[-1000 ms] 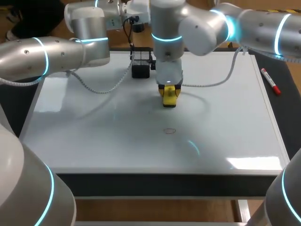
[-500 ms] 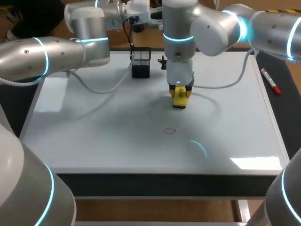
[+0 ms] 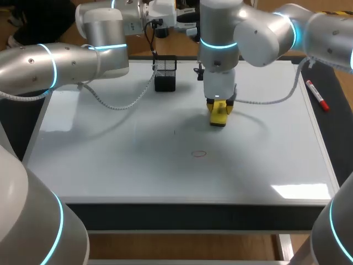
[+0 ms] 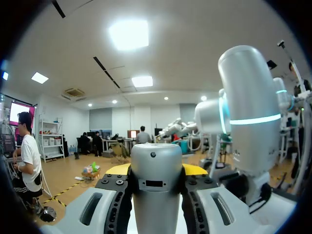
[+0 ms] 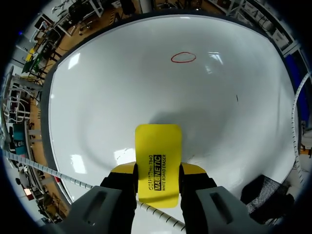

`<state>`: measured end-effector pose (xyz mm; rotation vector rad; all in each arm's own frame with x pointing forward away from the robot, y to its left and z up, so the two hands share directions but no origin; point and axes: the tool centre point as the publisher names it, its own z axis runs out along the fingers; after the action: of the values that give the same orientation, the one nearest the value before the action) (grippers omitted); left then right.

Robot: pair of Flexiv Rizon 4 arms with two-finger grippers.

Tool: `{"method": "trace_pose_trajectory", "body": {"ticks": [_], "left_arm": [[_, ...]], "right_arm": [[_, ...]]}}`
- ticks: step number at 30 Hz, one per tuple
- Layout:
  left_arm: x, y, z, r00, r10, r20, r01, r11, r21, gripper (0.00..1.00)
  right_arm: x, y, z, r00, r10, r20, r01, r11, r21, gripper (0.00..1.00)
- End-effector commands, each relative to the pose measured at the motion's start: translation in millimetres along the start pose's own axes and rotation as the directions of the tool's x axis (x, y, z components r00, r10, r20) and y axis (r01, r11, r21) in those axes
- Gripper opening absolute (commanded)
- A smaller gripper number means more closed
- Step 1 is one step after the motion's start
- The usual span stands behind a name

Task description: Pick up the inspection probe, press it on each red-marked spot on the whiteboard one by one, put down the probe, pick up the eraser, and wipe off all the red marks.

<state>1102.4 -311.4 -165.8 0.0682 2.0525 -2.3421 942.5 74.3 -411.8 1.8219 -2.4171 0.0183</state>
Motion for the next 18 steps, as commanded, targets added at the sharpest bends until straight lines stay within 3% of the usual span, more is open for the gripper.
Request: {"method": "trace_pose_trajectory", "body": {"ticks": [1, 9, 18], "left_arm": [[-1.0, -0.8, 0.4, 1.000, -0.001, -0.002, 0.001, 1.000, 0.000, 0.00], [-1.0, -0.8, 0.4, 1.000, -0.001, -0.002, 0.001, 1.000, 0.000, 0.00], [-1.0, -0.8, 0.4, 1.000, -0.001, -0.002, 0.001, 1.000, 0.000, 0.00]], "right_arm": [[30.3, 3.2, -15.7, 0.999, 0.034, -0.002, -0.034, 0.999, 0.016, 0.00], [86.1, 2.9, -27.1, 0.988, 0.148, 0.037, -0.149, 0.989, 0.022, 0.00], [132.7, 14.0, -32.2, 0.966, 0.253, 0.053, -0.255, 0.967, 0.028, 0.00]]}}
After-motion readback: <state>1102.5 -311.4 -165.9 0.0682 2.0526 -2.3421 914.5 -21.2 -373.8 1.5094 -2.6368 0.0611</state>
